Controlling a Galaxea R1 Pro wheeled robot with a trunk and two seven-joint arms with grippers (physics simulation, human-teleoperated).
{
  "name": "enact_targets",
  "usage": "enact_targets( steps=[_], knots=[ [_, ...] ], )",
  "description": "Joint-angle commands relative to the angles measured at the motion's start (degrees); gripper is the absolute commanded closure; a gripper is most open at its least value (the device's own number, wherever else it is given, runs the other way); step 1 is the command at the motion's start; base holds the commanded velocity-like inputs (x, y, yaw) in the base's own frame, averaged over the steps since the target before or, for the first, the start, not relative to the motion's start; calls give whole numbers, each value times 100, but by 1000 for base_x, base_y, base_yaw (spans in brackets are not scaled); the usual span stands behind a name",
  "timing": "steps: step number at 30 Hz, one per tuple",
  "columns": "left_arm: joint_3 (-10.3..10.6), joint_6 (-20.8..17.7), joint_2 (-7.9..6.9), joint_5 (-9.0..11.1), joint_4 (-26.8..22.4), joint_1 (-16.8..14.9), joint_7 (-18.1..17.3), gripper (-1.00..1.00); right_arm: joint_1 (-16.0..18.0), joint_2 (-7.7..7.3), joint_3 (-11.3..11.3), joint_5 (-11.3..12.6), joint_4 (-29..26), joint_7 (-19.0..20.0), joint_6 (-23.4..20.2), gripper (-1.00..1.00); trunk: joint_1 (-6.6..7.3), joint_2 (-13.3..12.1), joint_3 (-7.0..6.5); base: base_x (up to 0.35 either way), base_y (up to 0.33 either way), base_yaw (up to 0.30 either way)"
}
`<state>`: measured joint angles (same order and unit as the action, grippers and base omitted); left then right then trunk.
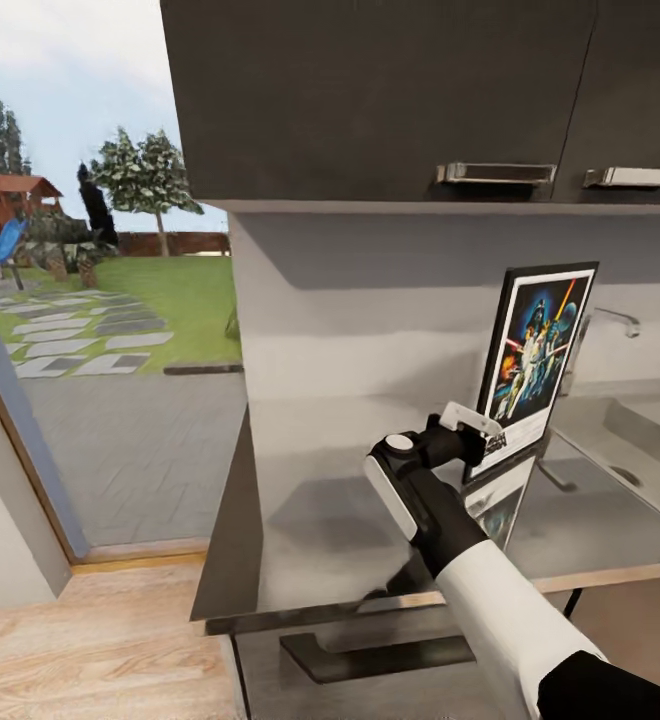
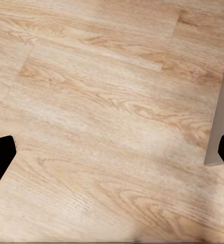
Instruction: Pick up the poster from the kitchen countertop and hang it on one of the wall nails in the kitchen.
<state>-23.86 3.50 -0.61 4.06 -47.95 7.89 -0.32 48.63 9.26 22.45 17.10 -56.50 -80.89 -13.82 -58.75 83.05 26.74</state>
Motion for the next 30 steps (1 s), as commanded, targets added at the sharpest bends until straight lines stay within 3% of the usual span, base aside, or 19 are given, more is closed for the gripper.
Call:
enact_targets(
  steps=[1, 4, 5, 6, 13, 30],
  knots=[
    [4, 10, -1, 42, -4, 2, -3, -100, 6, -3, 14, 36, -50, -23, -46, 100, 2, 3, 5, -162, 0, 0],
    [4, 10, -1, 42, -2, 2, -2, -100, 6, -3, 38, 38, -174, -23, -65, 100, 2, 3, 5, -84, 0, 0],
    [4, 10, -1, 42, 0, 2, -3, -100, 6, -3, 118, 38, -207, -17, -69, 100, 2, 3, 5, -42, 0, 0],
    [4, 10, -1, 42, -1, 2, -1, -100, 6, -3, 360, 39, -241, 40, -74, 100, 2, 3, 5, -17, 0, 0],
    [4, 10, -1, 42, 3, 2, 1, -100, 4, -3, 638, 39, -268, 142, -77, 100, 2, 3, 5, -29, 0, 0],
    [4, 10, -1, 42, 5, 2, 2, -100, -3, -5, 672, 52, -265, 161, -77, 100, 2, 3, 5, -306, 0, 0]
  ],
)
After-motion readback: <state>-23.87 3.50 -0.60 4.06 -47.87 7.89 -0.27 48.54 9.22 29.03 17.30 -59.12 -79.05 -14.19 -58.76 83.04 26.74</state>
